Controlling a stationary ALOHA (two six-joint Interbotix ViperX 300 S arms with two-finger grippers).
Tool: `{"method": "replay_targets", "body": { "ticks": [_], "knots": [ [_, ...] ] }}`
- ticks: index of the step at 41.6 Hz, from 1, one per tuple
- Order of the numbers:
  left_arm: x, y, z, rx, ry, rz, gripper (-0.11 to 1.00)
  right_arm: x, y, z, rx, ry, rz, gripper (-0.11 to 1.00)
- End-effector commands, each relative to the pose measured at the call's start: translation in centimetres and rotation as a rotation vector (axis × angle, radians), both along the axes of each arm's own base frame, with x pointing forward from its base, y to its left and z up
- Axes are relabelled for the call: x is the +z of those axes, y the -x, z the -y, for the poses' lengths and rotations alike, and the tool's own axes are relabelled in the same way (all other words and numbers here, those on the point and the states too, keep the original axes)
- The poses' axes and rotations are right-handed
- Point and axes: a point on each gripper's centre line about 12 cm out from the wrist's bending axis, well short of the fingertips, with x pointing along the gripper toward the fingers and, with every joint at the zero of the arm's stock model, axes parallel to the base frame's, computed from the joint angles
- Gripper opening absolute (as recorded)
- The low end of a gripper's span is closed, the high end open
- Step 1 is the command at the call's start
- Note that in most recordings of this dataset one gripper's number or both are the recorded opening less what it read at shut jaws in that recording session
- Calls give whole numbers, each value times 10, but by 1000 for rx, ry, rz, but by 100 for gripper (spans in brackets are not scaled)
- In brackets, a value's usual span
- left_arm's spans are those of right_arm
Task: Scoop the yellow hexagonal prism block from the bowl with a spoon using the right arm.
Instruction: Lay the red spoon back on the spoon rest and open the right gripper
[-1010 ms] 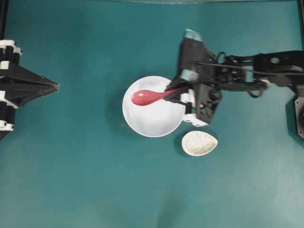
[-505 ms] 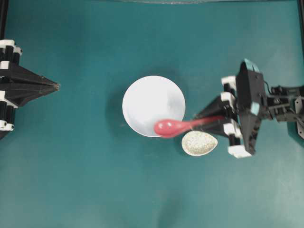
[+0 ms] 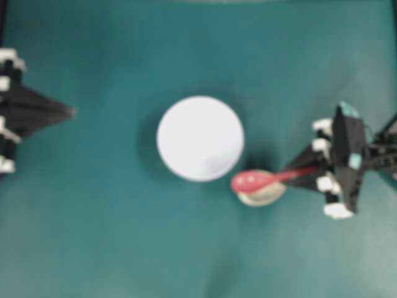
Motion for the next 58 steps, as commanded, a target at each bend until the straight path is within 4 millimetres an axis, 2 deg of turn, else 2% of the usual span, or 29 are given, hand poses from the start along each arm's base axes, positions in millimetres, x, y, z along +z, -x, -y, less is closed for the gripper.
{"method": "replay_targets", "body": {
  "ticks": [1, 9, 23, 40, 49, 58],
  "knots": [
    [6, -3, 0, 0, -2, 12, 0, 1, 4, -1, -6, -13, 35, 24],
    [6, -3, 0, -1, -5, 11, 0, -19, 17, 1, -26, -25, 1, 24],
    [6, -3, 0, 1, -5, 11, 0, -40, 11, -4, -32, -23, -58, 24],
    [5, -3, 0, -1, -6, 9, 0, -42, 10, -6, -64, -81, -102, 25],
    [6, -3, 0, 0, -5, 12, 0, -40, 10, -7, -56, -87, -113, 46],
    [6, -3, 0, -1, -5, 12, 0, -26, 7, -7, -49, -97, -73, 45]
  ]
}}
